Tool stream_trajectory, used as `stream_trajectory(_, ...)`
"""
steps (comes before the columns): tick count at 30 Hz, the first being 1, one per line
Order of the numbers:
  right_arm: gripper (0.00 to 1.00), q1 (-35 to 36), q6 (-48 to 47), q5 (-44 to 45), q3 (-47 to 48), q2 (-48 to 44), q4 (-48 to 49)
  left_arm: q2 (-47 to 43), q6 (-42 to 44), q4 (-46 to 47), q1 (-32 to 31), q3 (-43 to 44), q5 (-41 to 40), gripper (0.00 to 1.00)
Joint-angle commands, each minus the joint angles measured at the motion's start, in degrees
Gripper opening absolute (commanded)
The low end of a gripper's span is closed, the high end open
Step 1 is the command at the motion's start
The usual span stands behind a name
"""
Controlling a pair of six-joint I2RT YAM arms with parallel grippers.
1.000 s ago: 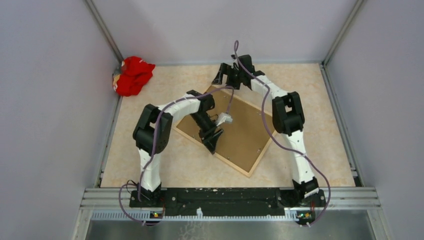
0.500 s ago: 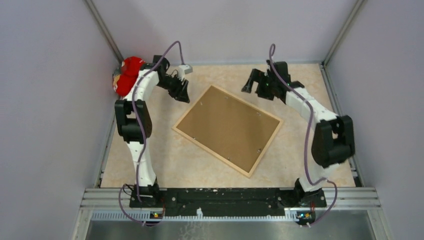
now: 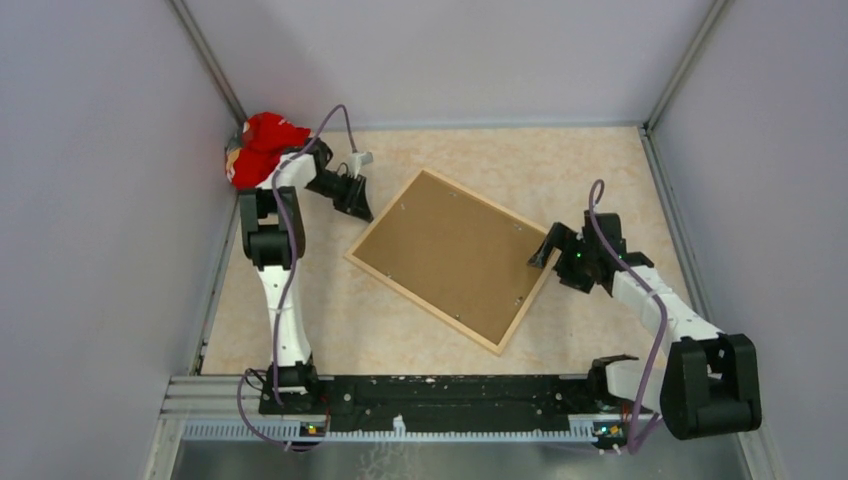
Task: Put the photo into the frame
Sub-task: Adjust the photo frame at the center of the board.
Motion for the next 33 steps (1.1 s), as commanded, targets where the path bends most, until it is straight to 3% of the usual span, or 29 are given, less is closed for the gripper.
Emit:
stream_trajectory(1,0.99,-0.16,2.79,-3.76,-2.65,0.68,4.57,-1.17,2.34,-1.20,-0.35,-2.99,3.96,0.26)
stream_trajectory(12,0.99,-3.22,-1.07,-3.89,7.33,12.54,7.14,-8.69,12.66,-5.86,-4.56,-18.48,3.77,0.23)
stream_trajectory(16,0.99,-3.82,-4.52,3.18,11.88,12.75,2.26,-10.87,15.83,-8.09,-5.52,-22.24,2.65,0.28)
stream_trajectory(19,0.99,-4.04,-6.19,8.55,14.03,10.72,0.32,-11.48,15.57,-9.31,-5.07,-20.42,1.93,0.34)
stream_trajectory(22,0.99,-3.92,-5.94,8.35,15.33,9.58,0.96,-11.24,12.29,-8.74,-3.91,-16.13,2.18,0.45)
stream_trajectory(26,0.96,0.74,-4.26,1.83,16.83,13.18,7.11,-8.82,7.80,-8.15,-3.83,-9.54,6.18,0.47)
stream_trajectory(33,0.79,15.32,-4.20,-10.01,28.72,29.27,16.59,-2.68,3.39,-6.83,-5.87,-5.38,7.16,0.42)
